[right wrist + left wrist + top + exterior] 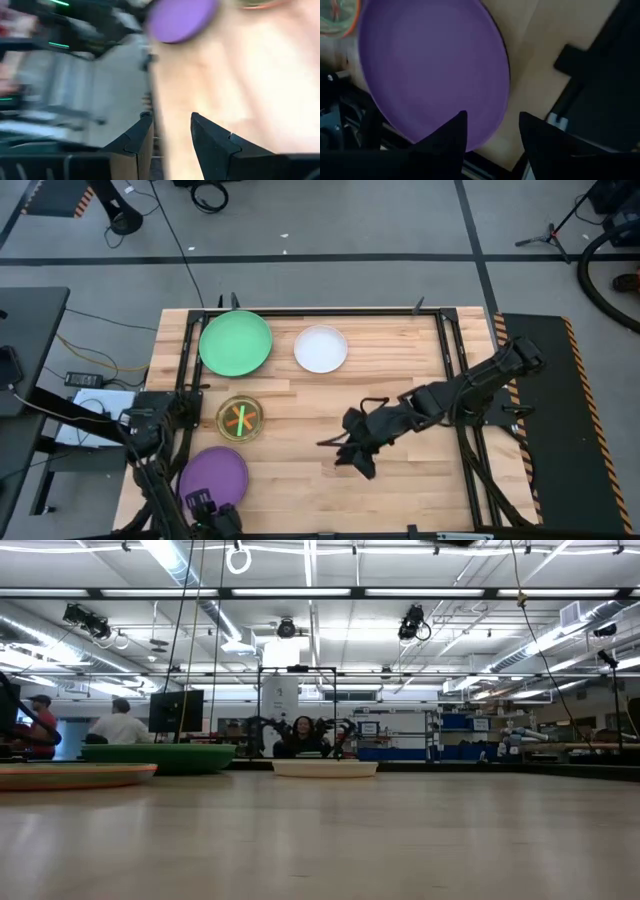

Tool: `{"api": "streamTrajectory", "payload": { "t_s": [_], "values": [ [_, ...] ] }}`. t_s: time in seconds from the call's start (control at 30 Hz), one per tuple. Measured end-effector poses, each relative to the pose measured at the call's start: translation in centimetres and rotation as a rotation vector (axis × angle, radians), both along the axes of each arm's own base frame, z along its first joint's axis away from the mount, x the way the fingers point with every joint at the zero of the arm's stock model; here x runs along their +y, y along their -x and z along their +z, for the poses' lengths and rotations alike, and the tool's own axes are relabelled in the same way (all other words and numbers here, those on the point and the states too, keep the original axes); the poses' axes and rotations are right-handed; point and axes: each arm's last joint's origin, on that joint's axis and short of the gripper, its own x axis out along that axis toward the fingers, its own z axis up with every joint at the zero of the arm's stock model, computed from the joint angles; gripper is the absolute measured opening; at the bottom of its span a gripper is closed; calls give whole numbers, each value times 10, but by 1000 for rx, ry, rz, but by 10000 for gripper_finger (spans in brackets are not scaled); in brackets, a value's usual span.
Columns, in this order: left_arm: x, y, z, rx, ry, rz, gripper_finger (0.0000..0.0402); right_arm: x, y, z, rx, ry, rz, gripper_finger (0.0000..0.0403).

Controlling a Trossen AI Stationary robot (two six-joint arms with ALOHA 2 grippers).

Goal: Stack plastic plates
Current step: Stack the white plate on top of the purple plate

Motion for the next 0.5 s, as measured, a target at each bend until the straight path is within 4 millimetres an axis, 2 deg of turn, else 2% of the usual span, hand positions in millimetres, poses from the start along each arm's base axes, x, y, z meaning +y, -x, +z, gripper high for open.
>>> {"api": "streamTrajectory", "payload": {
  "t_s": [0.1, 0.2, 0.4, 0.5],
  "values": [
    [5, 9, 25, -119, 21, 5, 186, -14, 1, -9, 59, 145, -87, 139],
    [13, 19, 54, -315, 35, 30, 186, -25, 0, -12, 41, 377, -155, 139],
    [43, 24, 115, -916, 49, 133, 185, -39, -11, -25, 40, 898, -195, 139],
    [56, 19, 140, -1161, 33, 122, 185, -55, -25, -46, 131, 1022, -132, 139]
  ]
}}
